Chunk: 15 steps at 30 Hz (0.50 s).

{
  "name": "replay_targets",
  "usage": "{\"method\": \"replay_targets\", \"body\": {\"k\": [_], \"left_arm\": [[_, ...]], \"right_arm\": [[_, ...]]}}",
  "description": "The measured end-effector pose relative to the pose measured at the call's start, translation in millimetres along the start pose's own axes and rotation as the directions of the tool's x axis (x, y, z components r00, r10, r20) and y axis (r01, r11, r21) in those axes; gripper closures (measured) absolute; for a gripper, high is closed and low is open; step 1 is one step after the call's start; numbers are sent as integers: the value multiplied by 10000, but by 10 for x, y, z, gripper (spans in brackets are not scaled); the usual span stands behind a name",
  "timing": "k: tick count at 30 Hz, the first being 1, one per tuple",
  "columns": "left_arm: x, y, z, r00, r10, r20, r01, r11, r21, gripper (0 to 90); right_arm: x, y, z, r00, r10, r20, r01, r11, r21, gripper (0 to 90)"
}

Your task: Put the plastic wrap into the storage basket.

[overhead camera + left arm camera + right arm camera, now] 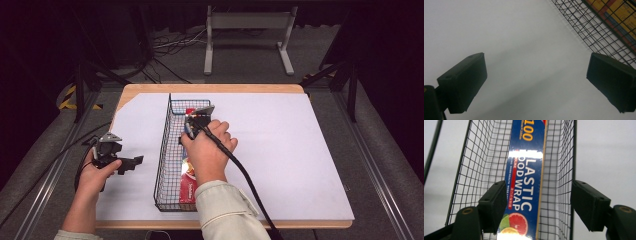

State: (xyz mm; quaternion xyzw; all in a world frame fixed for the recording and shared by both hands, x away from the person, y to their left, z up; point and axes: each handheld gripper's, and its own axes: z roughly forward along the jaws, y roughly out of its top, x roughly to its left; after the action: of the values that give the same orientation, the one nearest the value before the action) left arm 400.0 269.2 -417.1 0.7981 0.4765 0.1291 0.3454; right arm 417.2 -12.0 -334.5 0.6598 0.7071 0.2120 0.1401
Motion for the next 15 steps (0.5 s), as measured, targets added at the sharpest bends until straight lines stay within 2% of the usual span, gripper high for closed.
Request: {"method": "replay_targets", "body": {"k": [6, 15], "left_arm": [[20, -11, -1, 9999, -138, -19, 138, 9999, -12, 37], [28, -12, 1, 9999, -150, -43, 150, 9999, -13, 37]], "right_arm": [[-157, 84, -140, 9978, -188, -637, 174, 9996, -219, 293], [-435, 174, -351, 9925, -689, -1011, 632, 9962, -592, 285]]}}
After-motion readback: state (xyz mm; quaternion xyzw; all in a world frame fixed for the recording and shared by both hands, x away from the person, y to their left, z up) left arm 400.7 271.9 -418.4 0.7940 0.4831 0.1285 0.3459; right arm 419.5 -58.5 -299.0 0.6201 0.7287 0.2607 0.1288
